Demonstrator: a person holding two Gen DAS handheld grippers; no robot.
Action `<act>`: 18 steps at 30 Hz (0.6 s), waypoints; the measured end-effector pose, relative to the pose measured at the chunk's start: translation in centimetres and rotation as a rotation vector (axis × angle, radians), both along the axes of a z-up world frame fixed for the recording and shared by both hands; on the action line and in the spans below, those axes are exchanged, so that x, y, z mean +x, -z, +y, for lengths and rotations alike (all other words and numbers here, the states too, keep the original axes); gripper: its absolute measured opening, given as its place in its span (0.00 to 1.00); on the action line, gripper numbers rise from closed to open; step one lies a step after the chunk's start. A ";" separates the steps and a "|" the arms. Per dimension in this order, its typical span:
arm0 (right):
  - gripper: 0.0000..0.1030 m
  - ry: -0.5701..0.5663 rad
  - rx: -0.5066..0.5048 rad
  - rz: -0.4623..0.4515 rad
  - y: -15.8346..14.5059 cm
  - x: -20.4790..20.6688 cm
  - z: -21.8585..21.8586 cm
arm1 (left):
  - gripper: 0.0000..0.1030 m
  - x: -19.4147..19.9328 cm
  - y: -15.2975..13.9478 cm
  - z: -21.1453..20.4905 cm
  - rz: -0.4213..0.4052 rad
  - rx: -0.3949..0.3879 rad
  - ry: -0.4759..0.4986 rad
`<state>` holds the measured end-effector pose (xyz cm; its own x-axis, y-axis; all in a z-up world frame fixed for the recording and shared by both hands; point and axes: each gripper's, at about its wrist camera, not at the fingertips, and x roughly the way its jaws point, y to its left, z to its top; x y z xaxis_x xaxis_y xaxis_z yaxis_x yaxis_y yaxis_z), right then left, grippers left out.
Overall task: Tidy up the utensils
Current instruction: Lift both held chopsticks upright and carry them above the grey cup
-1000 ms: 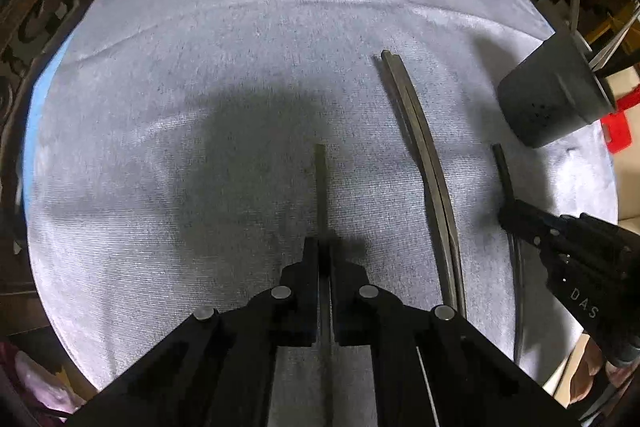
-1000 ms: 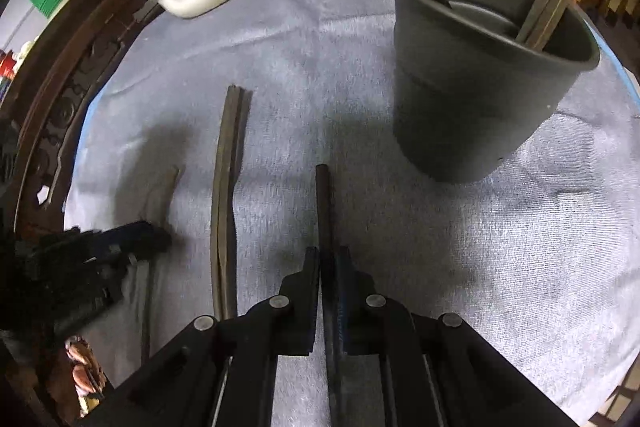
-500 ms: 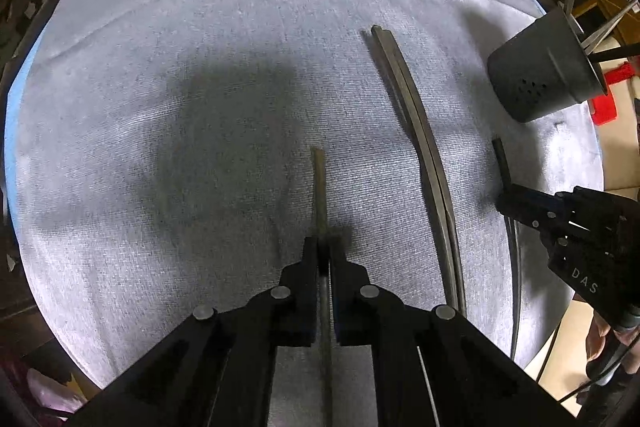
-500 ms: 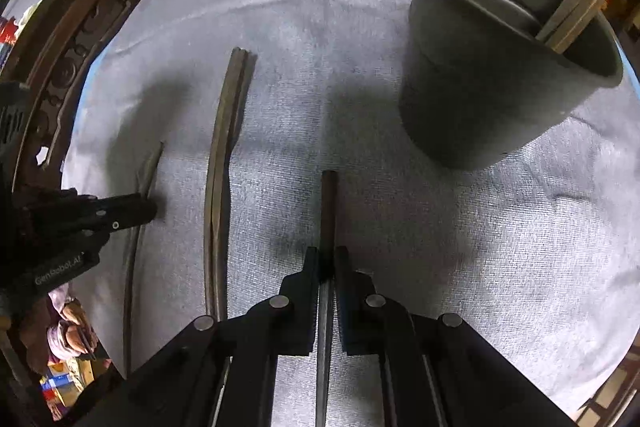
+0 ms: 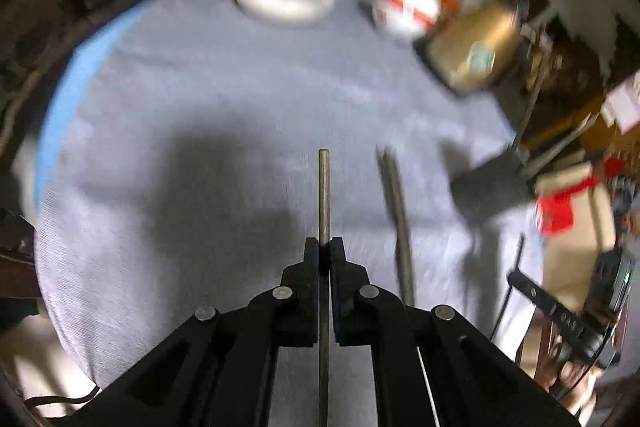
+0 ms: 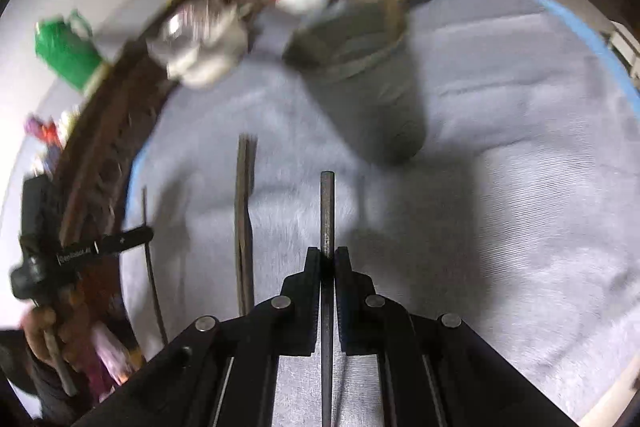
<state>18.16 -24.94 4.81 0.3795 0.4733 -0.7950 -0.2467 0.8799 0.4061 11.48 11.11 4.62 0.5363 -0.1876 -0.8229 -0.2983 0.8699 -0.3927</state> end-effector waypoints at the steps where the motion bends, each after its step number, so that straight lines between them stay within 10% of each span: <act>1: 0.07 0.032 0.006 -0.040 -0.6 -0.1 -0.8 | 0.05 -0.4 -1.1 0.2 -0.052 0.020 -0.038; 9: 0.07 0.229 0.005 -0.403 -6.3 -1.4 -3.8 | 0.05 -1.7 -5.1 -1.3 -0.361 0.132 -0.190; 18: 0.08 0.268 -0.111 -0.613 -7.2 -2.8 -0.4 | 0.06 -2.6 -5.3 -2.9 -0.462 0.273 -0.211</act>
